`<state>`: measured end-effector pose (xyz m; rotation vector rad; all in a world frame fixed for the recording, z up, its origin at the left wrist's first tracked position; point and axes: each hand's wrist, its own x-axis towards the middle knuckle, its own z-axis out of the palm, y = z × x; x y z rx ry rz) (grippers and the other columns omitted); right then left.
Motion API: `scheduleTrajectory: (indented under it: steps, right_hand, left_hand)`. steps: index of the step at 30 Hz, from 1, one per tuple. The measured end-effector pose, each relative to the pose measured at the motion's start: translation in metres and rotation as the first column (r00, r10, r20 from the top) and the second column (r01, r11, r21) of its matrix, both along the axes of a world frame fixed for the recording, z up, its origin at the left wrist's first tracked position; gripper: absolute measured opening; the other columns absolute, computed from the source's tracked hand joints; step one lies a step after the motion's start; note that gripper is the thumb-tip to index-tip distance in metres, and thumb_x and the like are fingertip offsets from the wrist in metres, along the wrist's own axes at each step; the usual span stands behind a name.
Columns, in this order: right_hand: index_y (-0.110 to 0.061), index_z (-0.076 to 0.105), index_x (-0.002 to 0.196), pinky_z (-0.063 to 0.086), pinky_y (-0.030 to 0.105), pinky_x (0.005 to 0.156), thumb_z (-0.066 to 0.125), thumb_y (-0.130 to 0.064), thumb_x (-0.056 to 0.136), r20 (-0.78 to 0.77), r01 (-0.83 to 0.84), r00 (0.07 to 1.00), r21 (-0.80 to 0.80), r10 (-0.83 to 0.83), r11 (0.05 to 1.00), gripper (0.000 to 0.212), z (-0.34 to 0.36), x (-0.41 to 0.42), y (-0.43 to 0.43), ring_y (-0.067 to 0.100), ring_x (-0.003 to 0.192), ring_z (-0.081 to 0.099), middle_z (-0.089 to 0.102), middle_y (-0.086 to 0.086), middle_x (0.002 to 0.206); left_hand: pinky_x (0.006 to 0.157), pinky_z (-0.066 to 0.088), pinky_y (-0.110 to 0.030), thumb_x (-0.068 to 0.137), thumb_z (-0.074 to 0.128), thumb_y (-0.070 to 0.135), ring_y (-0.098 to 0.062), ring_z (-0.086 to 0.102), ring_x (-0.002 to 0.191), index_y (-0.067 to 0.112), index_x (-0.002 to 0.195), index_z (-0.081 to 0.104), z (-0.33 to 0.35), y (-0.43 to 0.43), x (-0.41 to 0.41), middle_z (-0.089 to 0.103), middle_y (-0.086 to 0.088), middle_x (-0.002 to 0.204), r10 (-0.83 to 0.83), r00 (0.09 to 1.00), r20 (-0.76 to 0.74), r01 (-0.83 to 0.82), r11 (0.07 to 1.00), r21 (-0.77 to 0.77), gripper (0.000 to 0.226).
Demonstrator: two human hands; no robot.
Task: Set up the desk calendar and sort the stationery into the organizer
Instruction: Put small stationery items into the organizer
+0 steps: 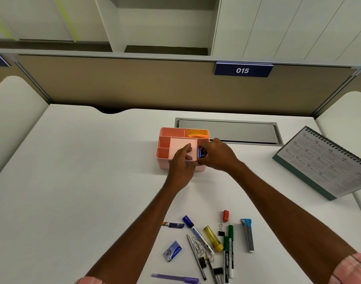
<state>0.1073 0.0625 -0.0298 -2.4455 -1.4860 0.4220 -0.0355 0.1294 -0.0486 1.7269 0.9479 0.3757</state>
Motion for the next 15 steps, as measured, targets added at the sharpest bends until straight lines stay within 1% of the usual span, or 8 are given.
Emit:
scheduleTrajectory:
  steps: [3, 5, 11, 15]
  right_hand:
    - [-0.024, 0.056, 0.140, 0.052, 0.035, 0.088, 0.079, -0.051, 0.084, -0.001, 0.025, 1.000, 0.008, -0.025, 1.000, 0.066, 0.003, -0.003, -0.003, 0.028, 0.114, 0.060, 0.067, 0.007, 0.128]
    - [-0.025, 0.056, 0.141, 0.054, 0.037, 0.091, 0.079, -0.051, 0.083, -0.005, 0.031, 0.999, 0.016, -0.031, 0.999, 0.067, 0.004, -0.004, -0.004, 0.028, 0.115, 0.061, 0.068, 0.005, 0.130]
    - [-0.027, 0.058, 0.139, 0.056, 0.041, 0.091, 0.083, -0.044, 0.081, -0.029, 0.049, 0.998, 0.036, -0.047, 0.998, 0.065, 0.008, -0.008, -0.007, 0.030, 0.114, 0.064, 0.069, 0.004, 0.130]
    - [-0.029, 0.058, 0.137, 0.058, 0.041, 0.089, 0.085, -0.043, 0.080, -0.041, 0.037, 0.999, 0.063, -0.035, 0.997, 0.064, 0.007, -0.009, -0.010, 0.029, 0.110, 0.065, 0.070, 0.002, 0.127]
  left_hand:
    - [0.097, 0.056, -0.034, 0.096, 0.066, 0.000, -0.017, 0.056, 0.114, 0.017, 0.146, 0.051, 0.004, 0.002, -0.003, 0.057, -0.003, 0.139, 0.020, 0.999, 0.032, -0.019, 1.000, -0.024, 0.056]
    - [0.092, 0.058, -0.030, 0.096, 0.065, 0.000, -0.019, 0.059, 0.114, 0.018, 0.146, 0.052, 0.005, 0.003, -0.004, 0.059, -0.003, 0.137, 0.033, 0.998, 0.048, -0.032, 0.999, -0.029, 0.055]
    - [0.094, 0.059, -0.039, 0.097, 0.062, -0.001, -0.020, 0.061, 0.115, 0.017, 0.144, 0.055, 0.009, -0.003, -0.009, 0.062, -0.005, 0.135, 0.045, 0.995, 0.095, -0.043, 0.999, -0.015, 0.050]
    - [0.097, 0.057, -0.039, 0.098, 0.062, -0.002, -0.017, 0.060, 0.114, 0.016, 0.144, 0.054, 0.012, -0.007, -0.011, 0.062, -0.004, 0.138, 0.043, 0.995, 0.096, -0.041, 0.999, -0.016, 0.051]
